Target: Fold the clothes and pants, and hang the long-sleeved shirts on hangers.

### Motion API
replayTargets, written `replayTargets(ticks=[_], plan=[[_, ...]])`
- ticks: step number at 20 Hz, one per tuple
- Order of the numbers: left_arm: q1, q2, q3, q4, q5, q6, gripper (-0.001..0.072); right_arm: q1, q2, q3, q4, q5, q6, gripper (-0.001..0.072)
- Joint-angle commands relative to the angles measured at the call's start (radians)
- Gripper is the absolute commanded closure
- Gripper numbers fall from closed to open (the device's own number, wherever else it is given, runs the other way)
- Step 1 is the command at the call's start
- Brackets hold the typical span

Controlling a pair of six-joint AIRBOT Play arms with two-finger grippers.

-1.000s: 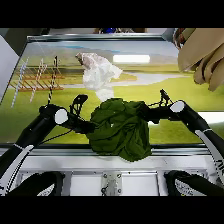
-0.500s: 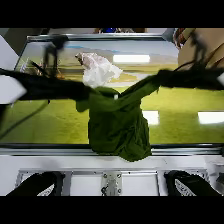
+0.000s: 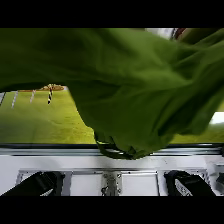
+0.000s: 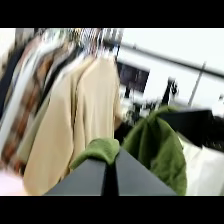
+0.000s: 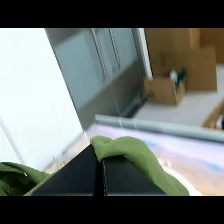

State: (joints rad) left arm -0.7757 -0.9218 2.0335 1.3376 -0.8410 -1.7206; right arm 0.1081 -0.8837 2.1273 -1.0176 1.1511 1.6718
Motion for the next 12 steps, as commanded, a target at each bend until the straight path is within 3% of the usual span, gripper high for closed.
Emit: replayTargets(ticks=[1, 3, 6, 9, 12], plan=[[-0.049, 0.071, -0.076, 0.091, 0.209, -0.029, 0.0698, -0.001, 0.040, 0.034, -0.002, -0.061, 0.035, 0.0700], [-0.003, 0.050, -0.066, 0.120, 0.092, -0.072, 0.0698, -0.001, 0.024, 0.019, -0.034, -0.024, 0.077, 0.0700], [0.127, -0.066, 0.013, 0.137, -0.284, -0.072, 0.0697, -0.001, -0.018, -0.066, -0.106, 0.087, 0.091, 0.0700], [0.322, -0.160, -0.055, 0.132, -0.607, -0.073, 0.0697, -0.001, -0.088, -0.172, -0.287, 0.306, 0.090, 0.0700], [0.437, -0.169, -0.288, 0.068, -0.707, -0.075, 0.0697, 0.003, -0.134, -0.293, -0.351, 0.467, 0.080, 0.0701]])
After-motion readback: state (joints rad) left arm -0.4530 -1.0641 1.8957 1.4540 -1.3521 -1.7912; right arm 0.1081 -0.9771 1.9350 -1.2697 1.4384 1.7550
